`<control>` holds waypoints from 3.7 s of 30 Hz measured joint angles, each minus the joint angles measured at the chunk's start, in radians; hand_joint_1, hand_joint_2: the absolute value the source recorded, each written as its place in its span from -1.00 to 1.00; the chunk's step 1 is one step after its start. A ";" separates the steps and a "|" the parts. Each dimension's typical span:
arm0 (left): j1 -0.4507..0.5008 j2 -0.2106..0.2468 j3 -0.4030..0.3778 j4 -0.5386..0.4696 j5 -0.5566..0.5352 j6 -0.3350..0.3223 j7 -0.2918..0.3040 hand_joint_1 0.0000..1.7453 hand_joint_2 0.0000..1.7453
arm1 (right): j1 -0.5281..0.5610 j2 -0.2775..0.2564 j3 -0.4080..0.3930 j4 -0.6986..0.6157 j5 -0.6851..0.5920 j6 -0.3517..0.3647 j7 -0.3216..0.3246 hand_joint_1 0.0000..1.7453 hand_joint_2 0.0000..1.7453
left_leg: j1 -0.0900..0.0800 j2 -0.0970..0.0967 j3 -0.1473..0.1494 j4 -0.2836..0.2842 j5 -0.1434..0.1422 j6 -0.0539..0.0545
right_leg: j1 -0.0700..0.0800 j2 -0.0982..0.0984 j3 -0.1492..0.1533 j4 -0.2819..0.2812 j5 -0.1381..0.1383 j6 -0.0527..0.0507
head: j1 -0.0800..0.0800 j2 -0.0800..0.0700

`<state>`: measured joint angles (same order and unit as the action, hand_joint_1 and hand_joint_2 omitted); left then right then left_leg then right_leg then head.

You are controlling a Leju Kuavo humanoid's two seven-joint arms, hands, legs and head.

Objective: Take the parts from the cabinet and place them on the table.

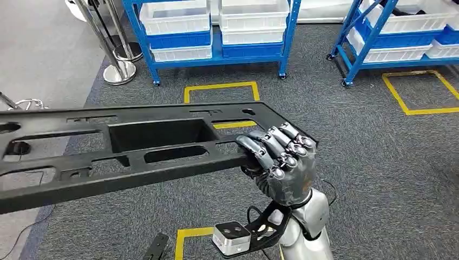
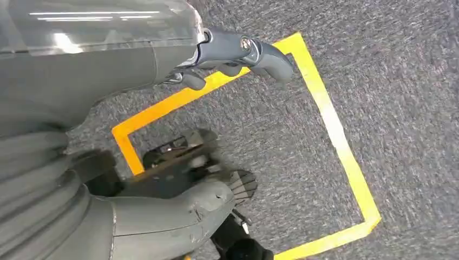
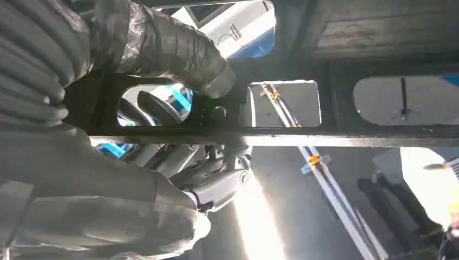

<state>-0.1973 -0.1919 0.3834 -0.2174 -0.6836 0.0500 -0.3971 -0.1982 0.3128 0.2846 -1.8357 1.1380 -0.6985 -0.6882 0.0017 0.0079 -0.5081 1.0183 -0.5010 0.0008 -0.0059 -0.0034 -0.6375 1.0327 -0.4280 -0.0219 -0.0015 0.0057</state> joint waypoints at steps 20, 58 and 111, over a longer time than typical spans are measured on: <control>0.001 0.001 -0.021 0.000 -0.018 0.001 -0.010 -1.00 1.00 | 0.012 -0.025 0.054 0.023 0.083 0.000 0.022 1.00 1.00 | 0.004 0.003 -0.064 0.009 0.020 -0.004 | -0.008 0.003 0.032 0.012 -0.037 0.004 | 0.000 0.000; 0.005 -0.008 -0.032 0.000 -0.006 0.003 -0.022 -1.00 1.00 | 0.009 -0.044 0.068 0.010 0.080 0.000 0.053 1.00 1.00 | 0.006 0.000 -0.155 0.239 -0.063 -0.010 | -0.003 0.058 0.021 0.012 -0.024 -0.008 | 0.000 0.000; -0.007 -0.017 -0.034 -0.003 0.011 0.005 -0.036 -1.00 1.00 | -0.028 -0.075 0.087 -0.033 0.109 0.000 0.098 1.00 1.00 | 0.005 0.111 -0.033 -0.005 0.012 -0.007 | -0.008 -0.028 0.015 0.015 -0.029 0.018 | 0.000 0.000</control>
<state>-0.2042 -0.2090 0.3491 -0.2209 -0.6722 0.0549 -0.4330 -0.2258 0.2376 0.3712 -1.8692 1.2470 -0.6989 -0.5897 0.0072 0.1191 -0.5413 1.0131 -0.4888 -0.0062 -0.0143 -0.0311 -0.6225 1.0479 -0.4566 -0.0039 -0.0012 0.0057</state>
